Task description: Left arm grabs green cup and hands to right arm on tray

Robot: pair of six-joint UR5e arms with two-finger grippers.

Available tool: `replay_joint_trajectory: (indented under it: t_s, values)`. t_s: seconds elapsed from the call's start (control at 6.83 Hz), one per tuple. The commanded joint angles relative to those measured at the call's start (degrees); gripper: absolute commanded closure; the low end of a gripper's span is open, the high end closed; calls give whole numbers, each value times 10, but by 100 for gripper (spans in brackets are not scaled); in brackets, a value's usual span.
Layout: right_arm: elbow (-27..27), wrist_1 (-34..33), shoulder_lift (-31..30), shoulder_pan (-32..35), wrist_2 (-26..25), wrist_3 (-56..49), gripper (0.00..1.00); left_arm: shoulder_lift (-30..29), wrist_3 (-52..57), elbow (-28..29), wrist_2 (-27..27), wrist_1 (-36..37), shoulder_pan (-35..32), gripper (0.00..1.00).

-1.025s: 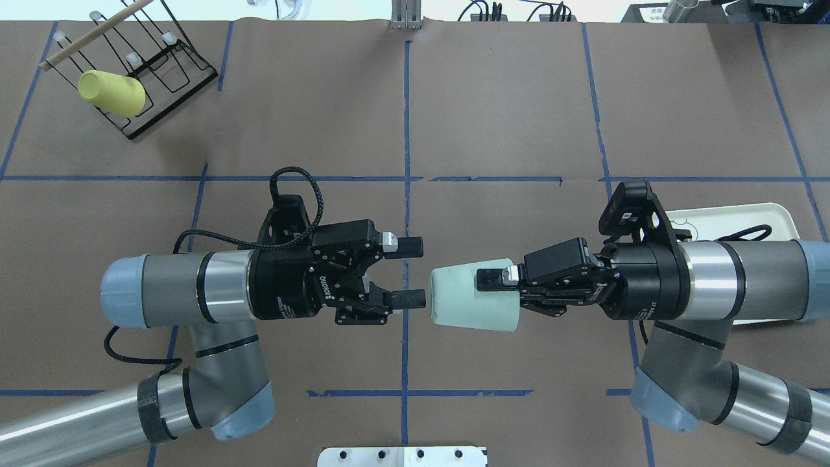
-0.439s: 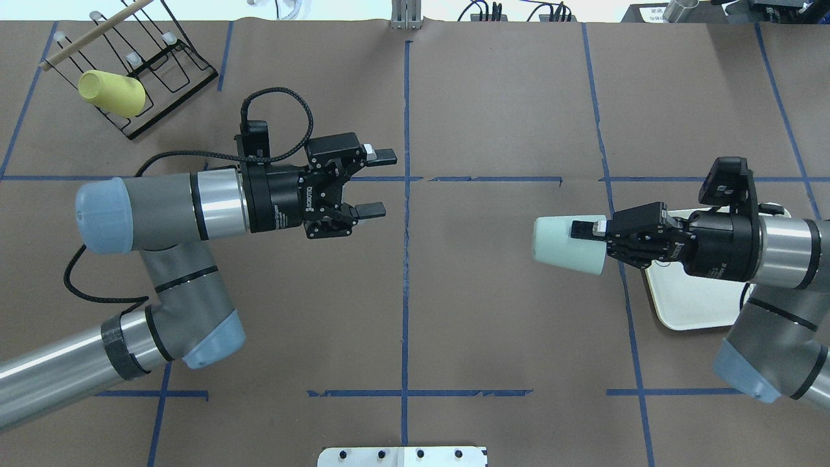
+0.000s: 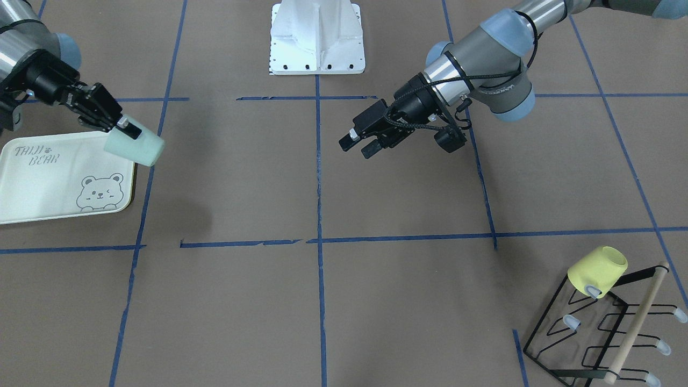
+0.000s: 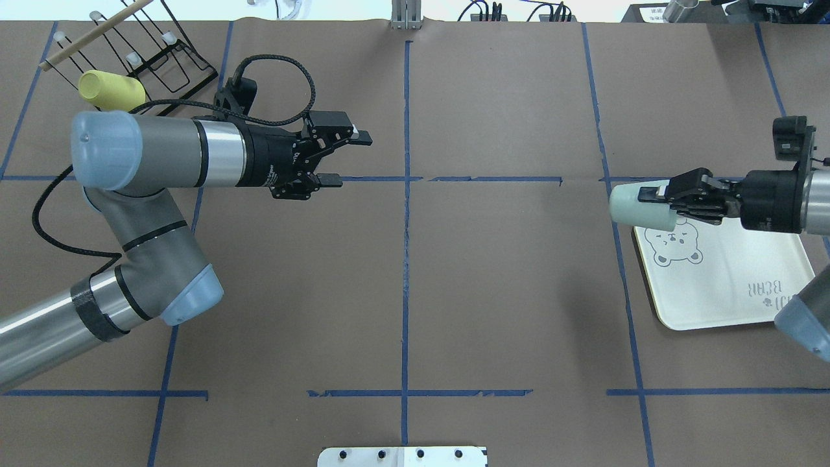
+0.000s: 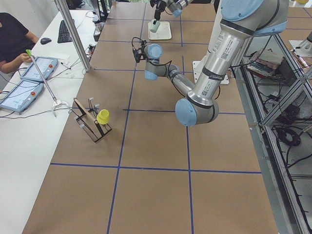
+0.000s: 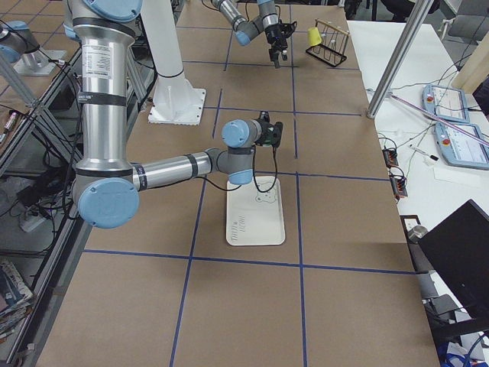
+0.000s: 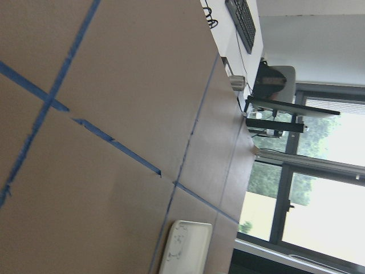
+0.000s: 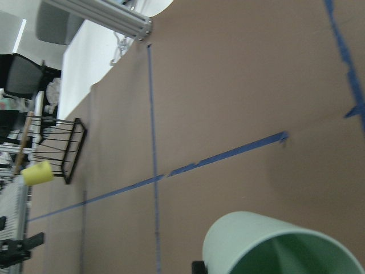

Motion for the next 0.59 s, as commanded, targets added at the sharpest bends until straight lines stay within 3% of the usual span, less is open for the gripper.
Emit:
replay_joint_trajectory:
  t_s: [0.0, 0.44]
  values:
    - [8, -217, -10, 74, 80, -179, 100, 5, 94, -14, -47, 138, -44, 0]
    - [34, -519, -19, 90, 66, -488, 100, 11, 269, -111, -48, 426, -54, 0]
